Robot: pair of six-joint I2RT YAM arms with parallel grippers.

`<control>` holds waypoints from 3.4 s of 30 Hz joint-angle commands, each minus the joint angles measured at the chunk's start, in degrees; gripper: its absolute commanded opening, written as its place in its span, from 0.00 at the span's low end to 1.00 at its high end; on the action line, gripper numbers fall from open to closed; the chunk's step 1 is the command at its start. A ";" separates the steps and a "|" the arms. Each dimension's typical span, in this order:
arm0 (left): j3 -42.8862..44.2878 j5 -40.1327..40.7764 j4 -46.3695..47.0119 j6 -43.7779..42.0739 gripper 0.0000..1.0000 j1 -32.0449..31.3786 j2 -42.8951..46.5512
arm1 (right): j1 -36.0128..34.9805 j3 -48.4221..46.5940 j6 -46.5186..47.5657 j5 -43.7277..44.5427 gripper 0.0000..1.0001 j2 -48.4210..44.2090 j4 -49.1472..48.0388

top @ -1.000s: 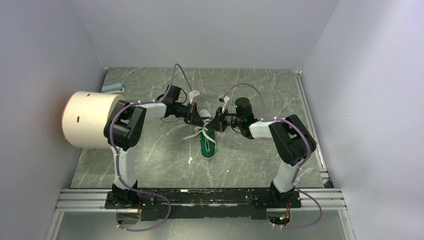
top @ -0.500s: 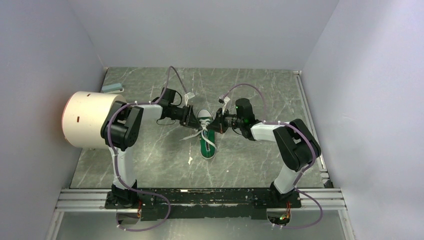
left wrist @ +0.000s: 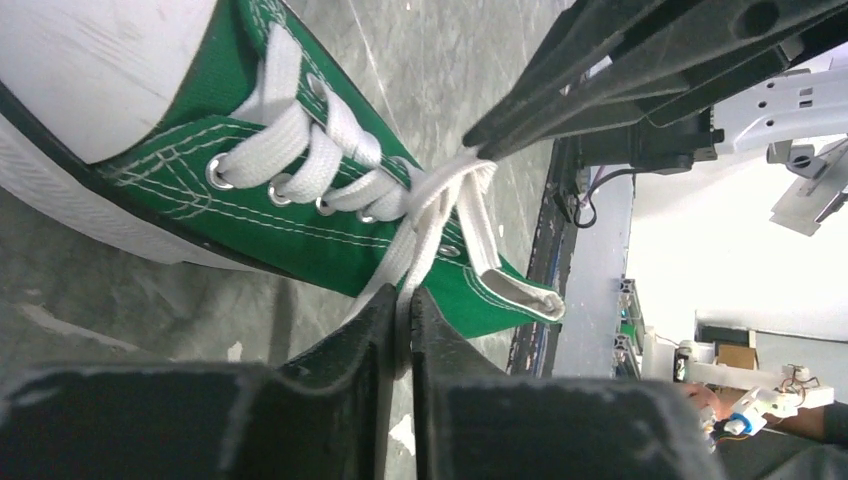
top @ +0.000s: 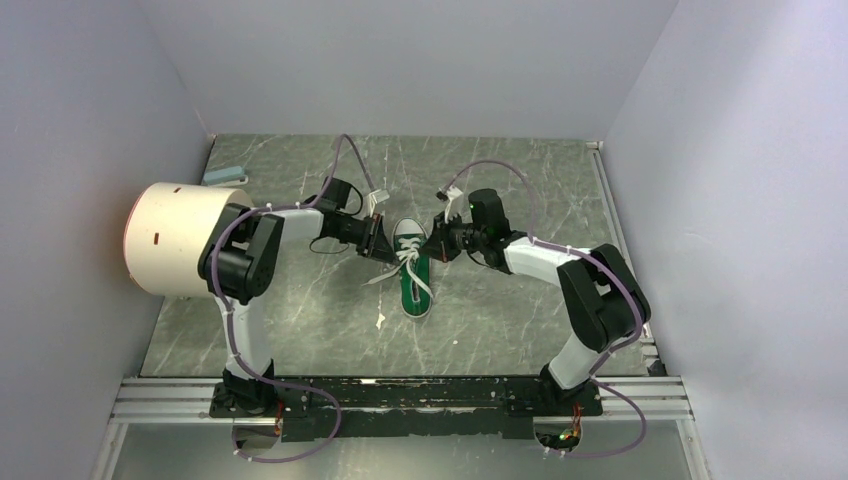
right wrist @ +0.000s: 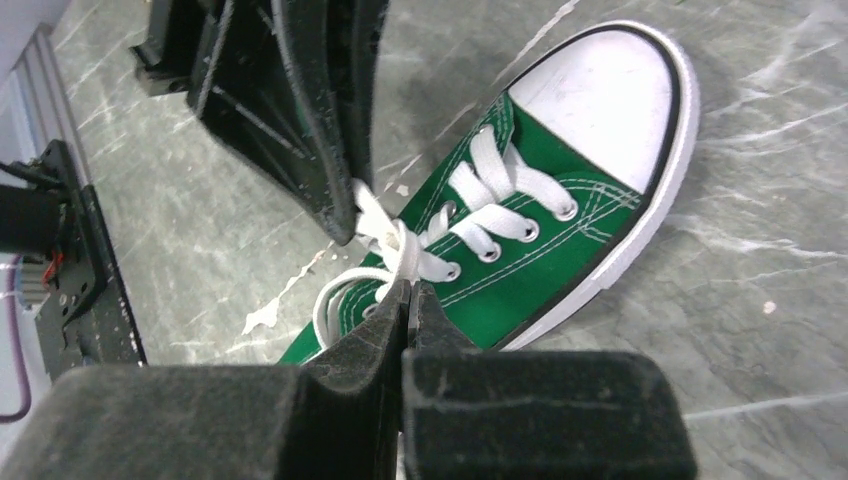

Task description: Tie the shoes

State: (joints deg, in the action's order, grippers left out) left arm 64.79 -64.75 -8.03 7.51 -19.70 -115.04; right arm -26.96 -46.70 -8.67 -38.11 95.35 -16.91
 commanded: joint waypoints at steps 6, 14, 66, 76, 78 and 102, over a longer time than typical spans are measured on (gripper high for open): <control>-1.61 -0.83 -4.17 -3.12 0.05 0.28 4.27 | -4.71 -8.27 1.81 15.86 0.00 -1.28 21.07; -7.06 1.73 -4.31 -2.98 0.05 0.28 7.91 | -6.76 -18.20 -5.02 28.70 0.00 4.24 39.43; -12.65 10.14 -2.43 0.62 0.05 0.19 10.25 | 6.52 -6.20 -49.45 -2.48 0.50 9.62 8.48; -11.61 9.40 -4.12 -0.85 0.05 0.19 9.77 | 4.03 -7.02 -52.35 -2.08 0.47 11.73 6.36; -11.76 9.23 -4.05 -0.83 0.05 0.19 9.68 | 3.93 -7.36 -52.77 -1.47 0.39 11.99 5.72; -9.65 11.70 -9.74 -5.07 0.05 0.19 9.53 | 0.33 -10.24 -42.57 26.67 0.00 3.78 20.32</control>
State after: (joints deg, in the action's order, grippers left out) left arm 53.06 -54.17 -13.08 5.78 -19.70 -104.77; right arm -25.15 -57.25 -55.22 -28.08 105.75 -2.59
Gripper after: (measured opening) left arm 0.054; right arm 0.010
